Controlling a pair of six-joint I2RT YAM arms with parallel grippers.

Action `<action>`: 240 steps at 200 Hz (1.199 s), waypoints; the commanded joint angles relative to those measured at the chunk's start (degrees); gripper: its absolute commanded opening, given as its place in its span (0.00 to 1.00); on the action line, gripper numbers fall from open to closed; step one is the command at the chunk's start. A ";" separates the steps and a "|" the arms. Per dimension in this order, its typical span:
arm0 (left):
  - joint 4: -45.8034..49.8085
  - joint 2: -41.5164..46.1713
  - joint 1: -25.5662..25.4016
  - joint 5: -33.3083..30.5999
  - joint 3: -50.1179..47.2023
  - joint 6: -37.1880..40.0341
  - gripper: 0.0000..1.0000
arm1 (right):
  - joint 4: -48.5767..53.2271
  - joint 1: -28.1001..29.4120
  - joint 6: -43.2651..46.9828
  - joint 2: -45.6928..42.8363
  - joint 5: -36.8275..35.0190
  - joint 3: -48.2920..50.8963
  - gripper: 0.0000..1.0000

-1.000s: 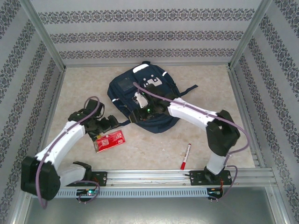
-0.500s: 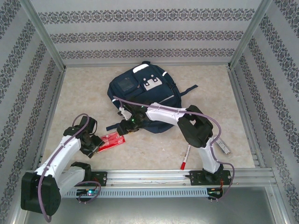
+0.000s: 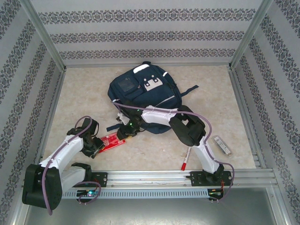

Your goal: Pack books, pencil case, and school supplies into a backpack

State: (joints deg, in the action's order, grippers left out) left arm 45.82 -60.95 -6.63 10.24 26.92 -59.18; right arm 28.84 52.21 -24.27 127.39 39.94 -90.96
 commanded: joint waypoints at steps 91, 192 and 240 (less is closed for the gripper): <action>2.29 0.95 3.27 -2.38 5.70 7.51 0.60 | -14.50 -0.59 -1.75 -8.10 10.59 9.22 0.00; -24.46 8.32 -5.93 11.88 23.86 39.03 0.83 | -18.02 -31.20 -19.81 -40.31 2.57 23.67 0.00; -22.25 -13.85 -27.41 -2.39 38.08 62.54 0.90 | -18.70 -50.99 -26.31 -55.56 -10.69 33.29 0.00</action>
State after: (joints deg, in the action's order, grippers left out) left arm 24.84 -66.87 -26.57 15.84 58.22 -13.67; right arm 9.06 5.82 -46.87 78.91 36.86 -61.10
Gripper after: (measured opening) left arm 0.890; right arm 0.045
